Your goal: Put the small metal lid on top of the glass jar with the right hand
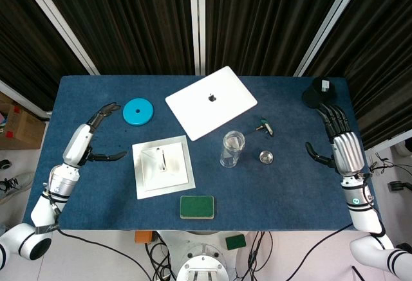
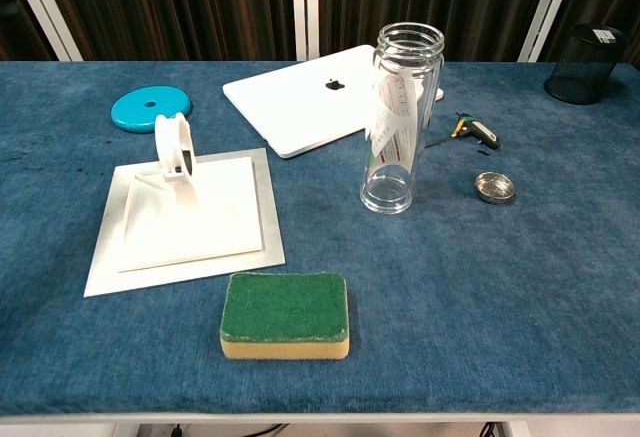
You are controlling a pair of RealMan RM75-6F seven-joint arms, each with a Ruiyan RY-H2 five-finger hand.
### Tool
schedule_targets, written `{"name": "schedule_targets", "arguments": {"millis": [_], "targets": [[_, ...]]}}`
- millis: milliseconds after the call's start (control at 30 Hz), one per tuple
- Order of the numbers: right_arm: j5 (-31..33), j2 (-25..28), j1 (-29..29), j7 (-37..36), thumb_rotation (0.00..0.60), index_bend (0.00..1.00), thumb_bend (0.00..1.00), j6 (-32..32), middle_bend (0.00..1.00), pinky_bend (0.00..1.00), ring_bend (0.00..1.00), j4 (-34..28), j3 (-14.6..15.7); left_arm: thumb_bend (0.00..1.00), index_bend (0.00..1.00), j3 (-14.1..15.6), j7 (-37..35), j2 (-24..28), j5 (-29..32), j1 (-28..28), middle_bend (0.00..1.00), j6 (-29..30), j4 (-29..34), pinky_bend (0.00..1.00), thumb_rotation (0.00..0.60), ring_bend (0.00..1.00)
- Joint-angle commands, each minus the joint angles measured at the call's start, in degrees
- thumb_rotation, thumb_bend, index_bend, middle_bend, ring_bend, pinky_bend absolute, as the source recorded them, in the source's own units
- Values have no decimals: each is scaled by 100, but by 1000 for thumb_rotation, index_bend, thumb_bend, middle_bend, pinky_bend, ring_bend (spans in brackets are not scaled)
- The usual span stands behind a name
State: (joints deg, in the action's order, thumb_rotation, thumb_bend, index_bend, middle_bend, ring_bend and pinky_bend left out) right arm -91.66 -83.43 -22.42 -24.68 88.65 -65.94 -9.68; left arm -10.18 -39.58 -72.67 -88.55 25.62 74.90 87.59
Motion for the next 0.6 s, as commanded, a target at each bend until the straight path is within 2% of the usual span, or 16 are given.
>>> {"name": "schedule_targets", "arguments": {"millis": [33,133,233,367,467,533,600], "targets": [[-9,-30,-8,-10,600,0,334,7,0,0,0,44,17,86,88,31,17,11,-5,-20,137,39,21,170,555,116],[-3,-16,2,-15,600,0,334,13,0,0,0,46,32,87,88,80,73,26,-13,-64,137,104,65,170,556,116],[12,-7,24,18,600,0,334,26,0,0,0,42,46,80,88,93,214,25,53,-125,139,178,108,170,581,116],[6,97,46,210,600,0,333,-36,0,0,0,-53,103,64,96,139,894,57,201,-264,146,290,228,170,581,116],[19,341,69,673,600,1,333,-247,0,0,0,-261,211,63,96,287,1526,206,256,-414,146,321,428,170,573,116],[70,621,59,1148,600,43,333,-624,0,0,0,-540,355,63,96,400,1991,293,310,-540,146,361,527,170,560,116],[140,823,26,1597,600,139,332,-953,0,0,0,-805,448,63,96,493,2368,322,392,-671,145,419,578,169,538,116]]}}
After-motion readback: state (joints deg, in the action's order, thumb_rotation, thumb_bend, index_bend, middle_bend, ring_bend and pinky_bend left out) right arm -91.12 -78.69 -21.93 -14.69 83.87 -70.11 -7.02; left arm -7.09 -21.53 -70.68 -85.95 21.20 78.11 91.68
